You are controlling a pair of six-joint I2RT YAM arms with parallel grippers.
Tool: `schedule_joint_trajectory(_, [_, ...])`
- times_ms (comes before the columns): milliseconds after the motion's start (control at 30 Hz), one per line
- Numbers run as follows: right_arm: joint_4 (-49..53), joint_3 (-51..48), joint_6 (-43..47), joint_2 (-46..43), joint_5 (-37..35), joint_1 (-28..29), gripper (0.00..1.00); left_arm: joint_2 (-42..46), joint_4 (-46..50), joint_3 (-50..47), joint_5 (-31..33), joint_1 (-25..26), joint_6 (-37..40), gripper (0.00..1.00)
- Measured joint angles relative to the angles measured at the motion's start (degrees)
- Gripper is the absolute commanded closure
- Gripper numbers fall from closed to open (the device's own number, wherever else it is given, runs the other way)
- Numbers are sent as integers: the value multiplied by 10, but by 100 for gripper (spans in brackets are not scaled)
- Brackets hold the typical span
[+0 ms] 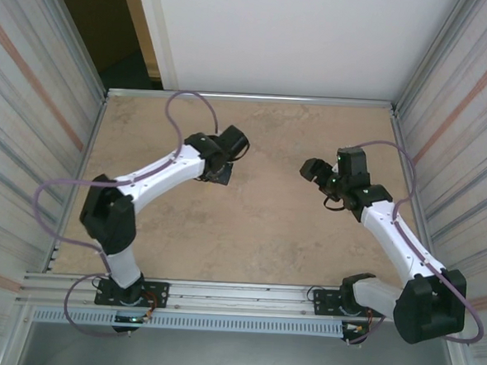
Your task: Fold a paper plane with a square sheet of paper (pick it up from the middle)
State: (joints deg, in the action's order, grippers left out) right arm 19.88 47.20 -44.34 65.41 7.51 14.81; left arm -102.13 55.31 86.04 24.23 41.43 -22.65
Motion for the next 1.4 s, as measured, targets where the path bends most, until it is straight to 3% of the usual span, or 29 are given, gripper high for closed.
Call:
schedule_joint_trajectory(200, [6, -2, -2, -18, -8, -14, 21, -104, 60, 46, 60, 16, 11, 91])
schedule_joint_trajectory(367, [15, -13, -2, -31, -15, -30, 21, -172, 77, 84, 64, 34, 15, 87])
schedule_joint_trajectory(567, [26, -19, -2, -33, -15, -39, 21, -199, 69, 111, 9, 52, 11, 77])
schedule_joint_trajectory(800, [31, -24, -2, -33, -15, -41, 21, -195, 13, 99, -121, 51, 0, 62])
schedule_joint_trajectory(1067, [16, -24, -3, -10, 9, -20, 18, -50, -122, -32, -304, 11, -33, 40])
schedule_joint_trajectory(1400, [-36, 58, -25, 184, 14, 190, 20, 211, -308, -335, -398, -153, -141, 25])
